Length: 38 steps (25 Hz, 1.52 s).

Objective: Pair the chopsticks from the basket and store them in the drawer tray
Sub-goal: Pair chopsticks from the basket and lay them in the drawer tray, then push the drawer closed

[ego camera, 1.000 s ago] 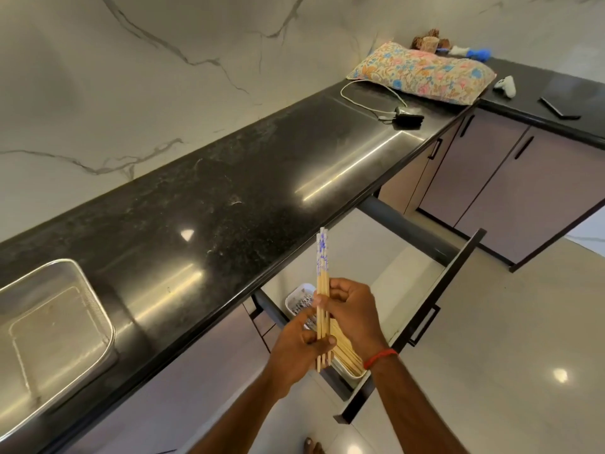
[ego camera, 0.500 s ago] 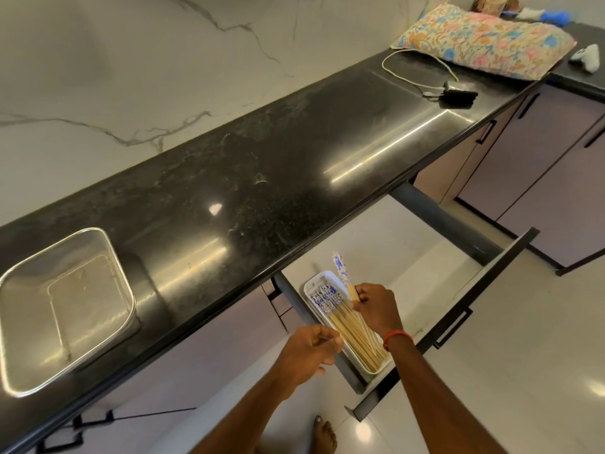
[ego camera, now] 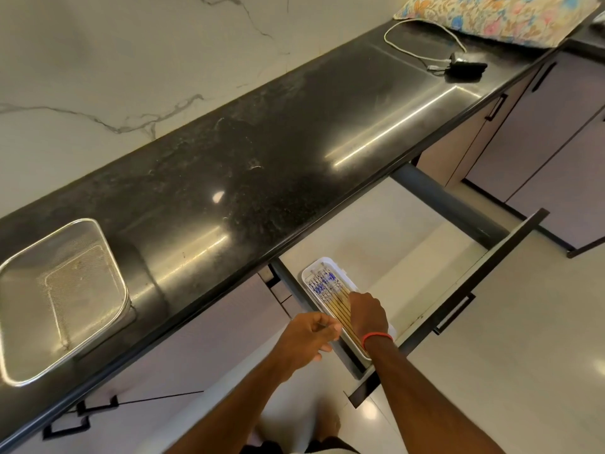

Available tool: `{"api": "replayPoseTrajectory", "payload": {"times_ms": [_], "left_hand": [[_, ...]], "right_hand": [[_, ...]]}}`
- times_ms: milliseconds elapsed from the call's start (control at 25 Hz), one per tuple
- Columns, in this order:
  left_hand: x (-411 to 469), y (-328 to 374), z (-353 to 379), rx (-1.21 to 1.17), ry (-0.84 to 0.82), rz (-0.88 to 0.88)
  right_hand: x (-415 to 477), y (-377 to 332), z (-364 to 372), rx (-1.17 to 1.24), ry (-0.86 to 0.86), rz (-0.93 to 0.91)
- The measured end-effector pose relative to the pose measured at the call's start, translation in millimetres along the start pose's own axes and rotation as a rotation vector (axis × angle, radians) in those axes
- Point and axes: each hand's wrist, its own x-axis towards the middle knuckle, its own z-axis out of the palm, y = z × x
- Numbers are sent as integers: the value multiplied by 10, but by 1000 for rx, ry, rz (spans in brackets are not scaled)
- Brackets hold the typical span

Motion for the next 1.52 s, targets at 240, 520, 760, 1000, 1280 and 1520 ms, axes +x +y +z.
{"api": "replayPoseTrajectory", "payload": {"times_ms": [240, 520, 760, 1000, 1280, 1520], "left_hand": [[66, 12, -24, 35, 17, 51], [43, -48, 22, 77, -59, 41], [41, -133, 232, 174, -169, 37], [-7, -239, 392, 448, -214, 133], [31, -315, 406, 732, -113, 275], [78, -251, 137, 916, 71, 389]], "right_hand": [[-112, 19, -115, 5, 6, 31], [-459, 129, -837, 460, 353, 187], [-817, 534, -989, 427, 510, 380], [-900, 574, -699, 658, 401, 507], [-778, 533, -823, 779, 423, 572], [-498, 155, -819, 1021, 413, 605]]}}
